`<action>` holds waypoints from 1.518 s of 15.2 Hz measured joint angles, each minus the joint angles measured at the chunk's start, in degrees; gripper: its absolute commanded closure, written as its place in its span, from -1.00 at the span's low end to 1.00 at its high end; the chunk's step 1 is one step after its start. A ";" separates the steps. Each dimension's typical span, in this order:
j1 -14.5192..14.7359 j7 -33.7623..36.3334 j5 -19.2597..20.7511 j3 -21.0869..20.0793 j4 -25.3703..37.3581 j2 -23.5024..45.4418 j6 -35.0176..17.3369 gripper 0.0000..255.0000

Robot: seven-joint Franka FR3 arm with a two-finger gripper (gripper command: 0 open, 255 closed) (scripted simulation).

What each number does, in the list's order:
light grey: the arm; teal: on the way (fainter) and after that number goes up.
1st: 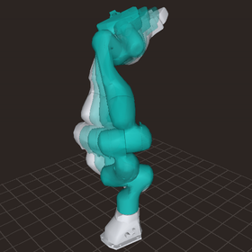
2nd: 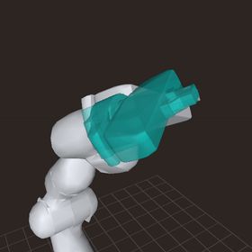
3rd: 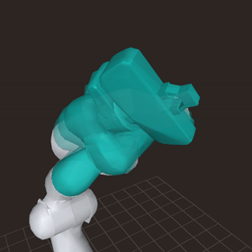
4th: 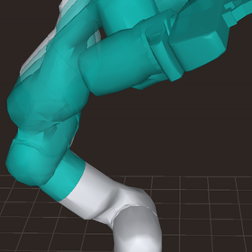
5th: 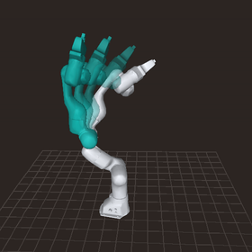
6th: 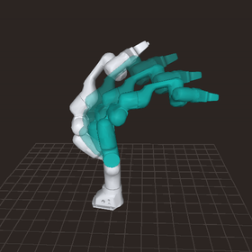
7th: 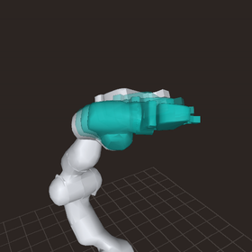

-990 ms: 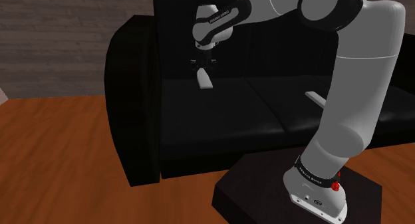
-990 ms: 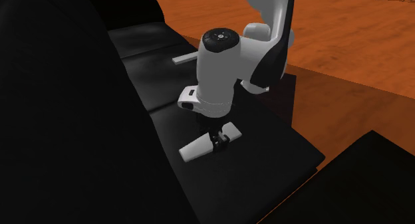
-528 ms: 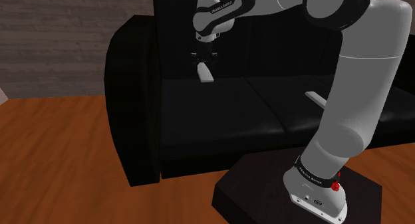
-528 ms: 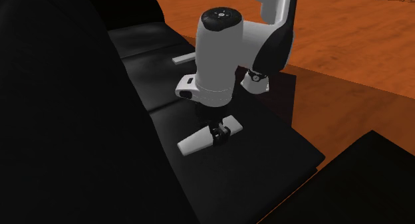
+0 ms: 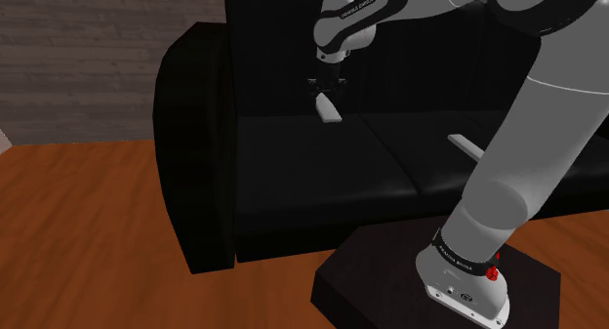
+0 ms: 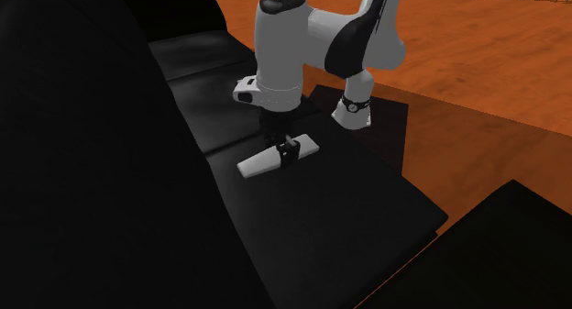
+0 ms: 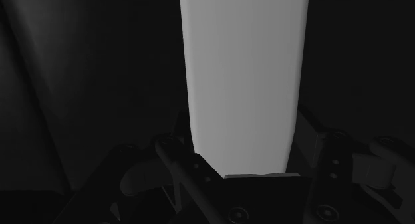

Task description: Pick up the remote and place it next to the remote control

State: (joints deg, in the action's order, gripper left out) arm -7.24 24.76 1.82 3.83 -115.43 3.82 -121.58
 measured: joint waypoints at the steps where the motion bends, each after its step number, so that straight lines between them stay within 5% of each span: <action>1: -0.54 -0.99 0.04 0.48 -1.44 -1.15 -0.34 1.00; 12: -6.82 -12.73 2.00 7.16 -16.19 -14.31 -2.44 1.00; 23: -14.08 -26.70 5.80 16.56 -22.46 -21.04 -2.84 1.00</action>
State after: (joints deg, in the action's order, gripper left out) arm -21.32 -1.94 7.61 20.39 -137.89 -17.22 -124.42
